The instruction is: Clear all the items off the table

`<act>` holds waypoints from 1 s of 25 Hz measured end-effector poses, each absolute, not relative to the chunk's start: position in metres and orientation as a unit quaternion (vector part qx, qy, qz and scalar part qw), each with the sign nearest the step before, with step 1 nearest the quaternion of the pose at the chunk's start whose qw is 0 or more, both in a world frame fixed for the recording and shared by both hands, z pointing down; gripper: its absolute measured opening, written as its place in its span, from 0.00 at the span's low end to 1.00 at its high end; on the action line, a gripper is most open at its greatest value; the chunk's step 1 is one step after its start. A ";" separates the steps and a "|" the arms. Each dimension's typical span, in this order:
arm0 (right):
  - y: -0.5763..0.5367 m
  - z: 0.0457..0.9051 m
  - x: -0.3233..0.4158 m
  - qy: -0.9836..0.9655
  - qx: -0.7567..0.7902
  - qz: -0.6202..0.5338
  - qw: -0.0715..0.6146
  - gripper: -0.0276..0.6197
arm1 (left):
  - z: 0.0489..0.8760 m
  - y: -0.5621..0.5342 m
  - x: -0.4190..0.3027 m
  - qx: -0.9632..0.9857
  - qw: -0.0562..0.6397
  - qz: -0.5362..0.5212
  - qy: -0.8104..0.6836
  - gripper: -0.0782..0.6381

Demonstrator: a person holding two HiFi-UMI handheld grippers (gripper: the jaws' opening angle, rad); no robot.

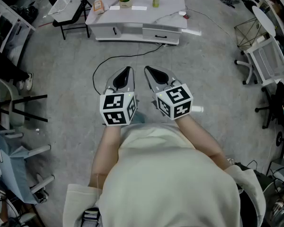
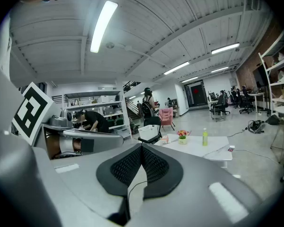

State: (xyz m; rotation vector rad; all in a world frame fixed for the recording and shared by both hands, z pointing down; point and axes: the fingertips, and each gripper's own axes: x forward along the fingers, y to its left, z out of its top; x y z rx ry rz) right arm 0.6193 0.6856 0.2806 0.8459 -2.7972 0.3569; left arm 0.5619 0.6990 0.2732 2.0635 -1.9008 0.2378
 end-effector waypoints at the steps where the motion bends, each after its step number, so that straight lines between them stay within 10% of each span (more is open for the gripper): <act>1: 0.684 0.280 0.617 -0.946 0.286 0.120 0.097 0.04 | 0.273 0.697 0.560 0.723 0.163 0.083 -0.666 0.12; 25: 0.649 0.278 0.585 -0.943 0.293 0.129 0.085 0.04 | 0.282 0.663 0.524 0.724 0.175 0.082 -0.662 0.12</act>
